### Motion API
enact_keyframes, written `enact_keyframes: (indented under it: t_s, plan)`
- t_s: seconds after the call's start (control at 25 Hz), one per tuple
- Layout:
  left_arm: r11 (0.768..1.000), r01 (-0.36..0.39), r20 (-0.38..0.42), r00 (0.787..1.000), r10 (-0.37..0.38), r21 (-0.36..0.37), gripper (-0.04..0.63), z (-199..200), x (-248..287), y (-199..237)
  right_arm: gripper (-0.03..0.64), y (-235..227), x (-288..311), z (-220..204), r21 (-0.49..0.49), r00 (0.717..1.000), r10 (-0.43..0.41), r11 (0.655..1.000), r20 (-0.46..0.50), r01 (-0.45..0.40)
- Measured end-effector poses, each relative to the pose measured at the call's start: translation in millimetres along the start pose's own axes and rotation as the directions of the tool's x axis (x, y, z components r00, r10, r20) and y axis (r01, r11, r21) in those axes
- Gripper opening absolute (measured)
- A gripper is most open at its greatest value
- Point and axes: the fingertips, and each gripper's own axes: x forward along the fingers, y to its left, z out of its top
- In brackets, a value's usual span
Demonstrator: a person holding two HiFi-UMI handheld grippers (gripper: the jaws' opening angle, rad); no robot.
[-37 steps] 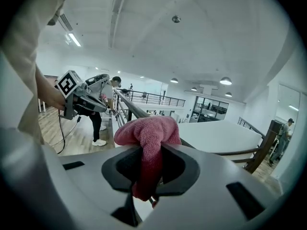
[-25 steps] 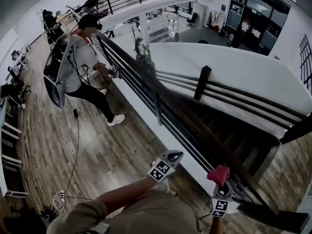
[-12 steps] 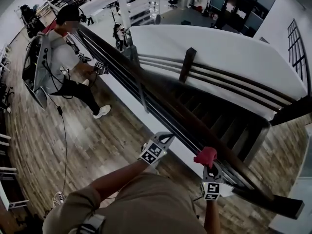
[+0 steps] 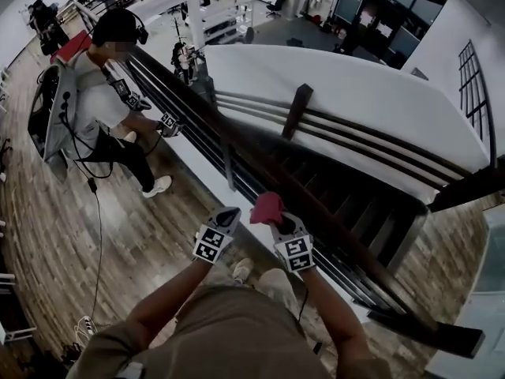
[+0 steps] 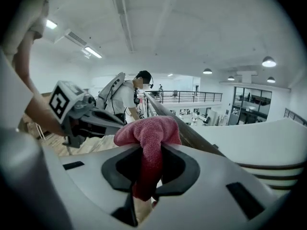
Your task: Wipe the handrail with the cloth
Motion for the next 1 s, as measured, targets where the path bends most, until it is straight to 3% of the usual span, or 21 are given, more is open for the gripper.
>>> enact_keyframes:
  t_s: [0.12,0.2,0.44,0.68,0.8,1.0]
  plan:
    - [0.983,-0.115,-0.011,0.993,0.114,-0.144,0.017,6,-14,65,0.074,-1,83,37,0.126,1.000,0.005,0.992,0.019,-0.007]
    - [0.969,-0.163,0.001,0.986,0.166,-0.188,0.017,13,-15,90,0.074,-3,125,42,0.177,1.000,-0.009,0.984,0.002,0.009]
    - [0.949,-0.254,-0.024,0.967,0.254,-0.187,0.017,15,10,154,0.074,-15,235,58,0.208,0.999,-0.046,0.977,-0.019,0.049]
    - [0.944,-0.309,-0.083,0.950,0.301,-0.118,0.017,8,12,202,0.074,-9,316,53,0.314,0.994,-0.020,0.948,-0.107,0.053]
    - [0.945,-0.303,-0.117,0.950,0.290,-0.122,0.017,-5,11,202,0.072,-6,320,35,0.369,0.988,-0.024,0.926,-0.150,0.078]
    - [0.971,-0.222,-0.090,0.973,0.215,-0.085,0.017,15,46,174,0.072,-56,266,27,0.532,0.987,-0.099,0.833,-0.126,0.151]
